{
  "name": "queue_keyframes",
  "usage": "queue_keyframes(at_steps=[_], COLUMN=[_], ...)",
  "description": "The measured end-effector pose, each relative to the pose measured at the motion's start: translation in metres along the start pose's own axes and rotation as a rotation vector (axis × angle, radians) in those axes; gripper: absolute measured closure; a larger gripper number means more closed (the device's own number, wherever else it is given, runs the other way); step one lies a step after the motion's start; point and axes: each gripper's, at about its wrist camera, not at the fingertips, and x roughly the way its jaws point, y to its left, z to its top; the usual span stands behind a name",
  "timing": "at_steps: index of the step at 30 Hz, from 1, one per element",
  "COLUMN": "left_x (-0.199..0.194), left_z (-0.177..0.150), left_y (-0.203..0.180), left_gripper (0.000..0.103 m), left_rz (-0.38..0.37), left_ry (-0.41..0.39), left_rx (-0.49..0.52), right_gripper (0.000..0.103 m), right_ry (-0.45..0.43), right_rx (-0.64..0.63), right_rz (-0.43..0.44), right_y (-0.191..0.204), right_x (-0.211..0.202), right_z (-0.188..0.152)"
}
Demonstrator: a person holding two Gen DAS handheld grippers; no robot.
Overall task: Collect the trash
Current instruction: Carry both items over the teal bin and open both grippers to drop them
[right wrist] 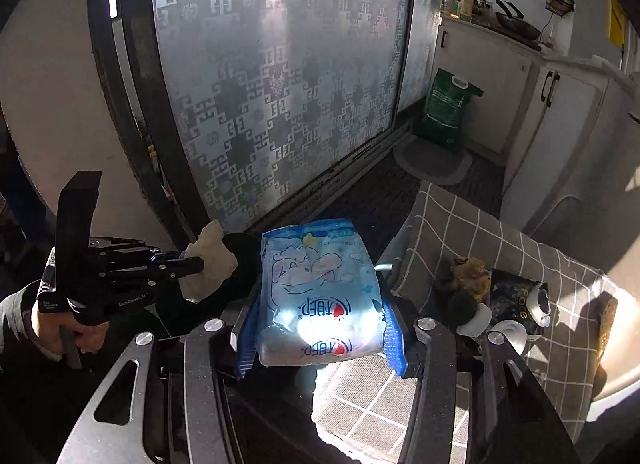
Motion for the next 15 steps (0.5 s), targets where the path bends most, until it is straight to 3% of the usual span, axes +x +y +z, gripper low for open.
queue_keyframes(at_steps=[11, 15], left_x=[0.028, 0.034], left_z=[-0.029, -0.036], left_y=[0.027, 0.033], left_gripper=[0.093, 0.078], left_rz=[0.008, 0.021], left_ry=[0.138, 0.151], left_rx=[-0.01, -0.004], right_gripper=[0.052, 0.052], right_ry=[0.161, 0.223], right_rx=[-0.052, -0.058], right_rz=[0.014, 0.005], right_y=[0.051, 0.061], right_x=[0.069, 0.094], right_z=[0.011, 0.008])
